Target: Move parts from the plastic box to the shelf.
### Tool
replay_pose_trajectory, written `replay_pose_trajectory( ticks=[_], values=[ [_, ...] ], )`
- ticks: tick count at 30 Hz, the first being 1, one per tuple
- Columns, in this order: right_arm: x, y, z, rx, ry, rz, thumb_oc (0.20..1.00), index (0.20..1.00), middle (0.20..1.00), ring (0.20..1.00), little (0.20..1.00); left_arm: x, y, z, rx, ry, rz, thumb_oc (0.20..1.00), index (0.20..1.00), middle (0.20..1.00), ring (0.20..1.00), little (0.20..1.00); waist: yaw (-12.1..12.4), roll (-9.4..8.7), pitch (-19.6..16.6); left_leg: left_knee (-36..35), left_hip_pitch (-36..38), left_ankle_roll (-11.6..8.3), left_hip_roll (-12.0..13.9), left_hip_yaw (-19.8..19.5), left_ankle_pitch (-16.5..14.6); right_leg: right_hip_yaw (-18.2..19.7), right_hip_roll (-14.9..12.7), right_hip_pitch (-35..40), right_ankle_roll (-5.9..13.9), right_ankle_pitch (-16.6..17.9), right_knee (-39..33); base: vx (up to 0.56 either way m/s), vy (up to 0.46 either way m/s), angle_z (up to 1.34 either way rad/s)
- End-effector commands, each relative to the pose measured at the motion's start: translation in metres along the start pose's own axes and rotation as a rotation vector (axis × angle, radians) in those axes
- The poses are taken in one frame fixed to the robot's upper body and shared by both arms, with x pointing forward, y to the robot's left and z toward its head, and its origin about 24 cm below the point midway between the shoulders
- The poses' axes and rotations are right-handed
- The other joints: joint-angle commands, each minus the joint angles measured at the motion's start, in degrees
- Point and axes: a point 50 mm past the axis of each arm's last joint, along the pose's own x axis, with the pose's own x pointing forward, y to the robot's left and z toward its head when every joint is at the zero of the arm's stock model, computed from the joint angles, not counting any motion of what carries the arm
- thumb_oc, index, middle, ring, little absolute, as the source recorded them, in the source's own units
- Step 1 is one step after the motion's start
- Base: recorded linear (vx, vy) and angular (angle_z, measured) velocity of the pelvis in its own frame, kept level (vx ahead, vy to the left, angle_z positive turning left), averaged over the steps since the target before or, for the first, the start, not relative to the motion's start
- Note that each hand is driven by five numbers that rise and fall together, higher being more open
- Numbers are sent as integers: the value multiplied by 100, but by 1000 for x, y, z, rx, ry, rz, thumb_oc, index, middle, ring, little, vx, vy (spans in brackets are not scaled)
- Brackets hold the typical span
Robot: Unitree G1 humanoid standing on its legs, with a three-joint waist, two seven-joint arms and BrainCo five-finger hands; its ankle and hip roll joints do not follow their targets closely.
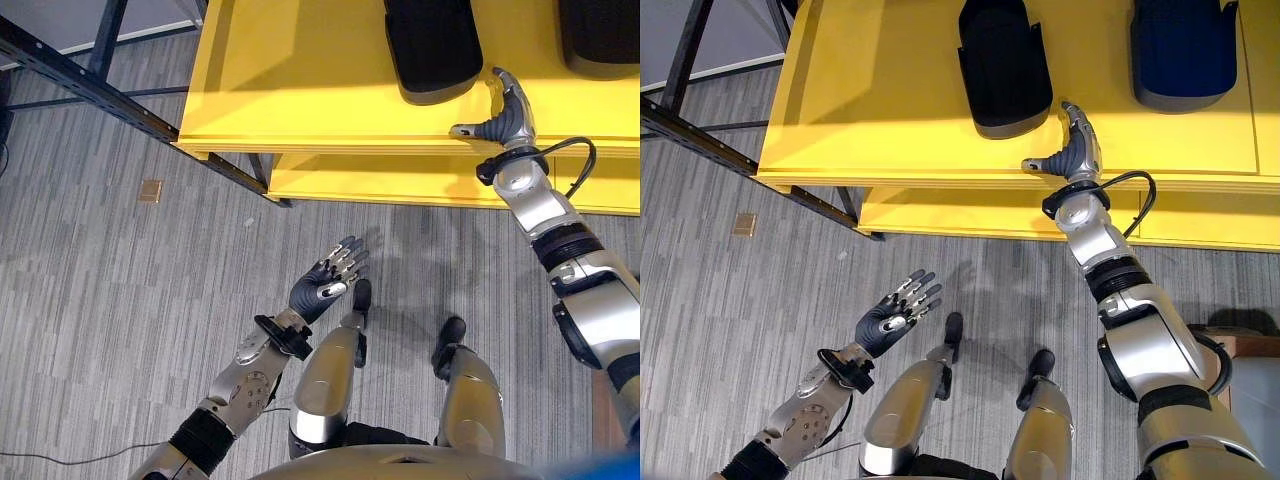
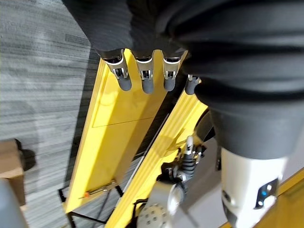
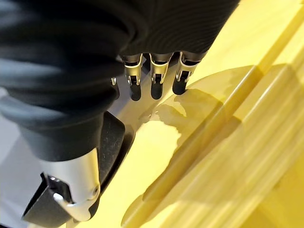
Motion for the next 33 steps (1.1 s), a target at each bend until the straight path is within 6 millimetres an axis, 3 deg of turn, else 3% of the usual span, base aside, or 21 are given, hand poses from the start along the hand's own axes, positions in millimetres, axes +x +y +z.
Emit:
replay_pose_trajectory(
  ticks=[1, 22, 33],
  values=[
    [14, -14, 20, 21, -35, -18, 1000, 1000, 1000, 1000, 1000, 1, -14, 18, 8, -81, -89, 1000, 1000, 1000, 1000, 1000, 164, -183, 15, 614, -166, -31, 72, 62, -428, -165, 2, 179, -102, 480, -374, 6, -34, 1],
    [20, -6, 47, -165, -177, 145, 1000, 1000, 1000, 1000, 1000, -2, -14, 17, 22, -59, -105, 1000, 1000, 1000, 1000, 1000, 306, -210, 15, 720, -220, -35, 60, -25, -423, -236, -5, 185, -100, 457, -280, 4, -4, 2],
    [12, 12, 54, -34, -167, 155, 1000, 1000, 1000, 1000, 1000, -1, -14, 14, 23, -58, -105, 1000, 1000, 1000, 1000, 1000, 311, -245, 15, 733, -165, -35, 76, -24, -422, -267, 17, 238, -115, 432, -233, 0, 0, 0]
  ],
)
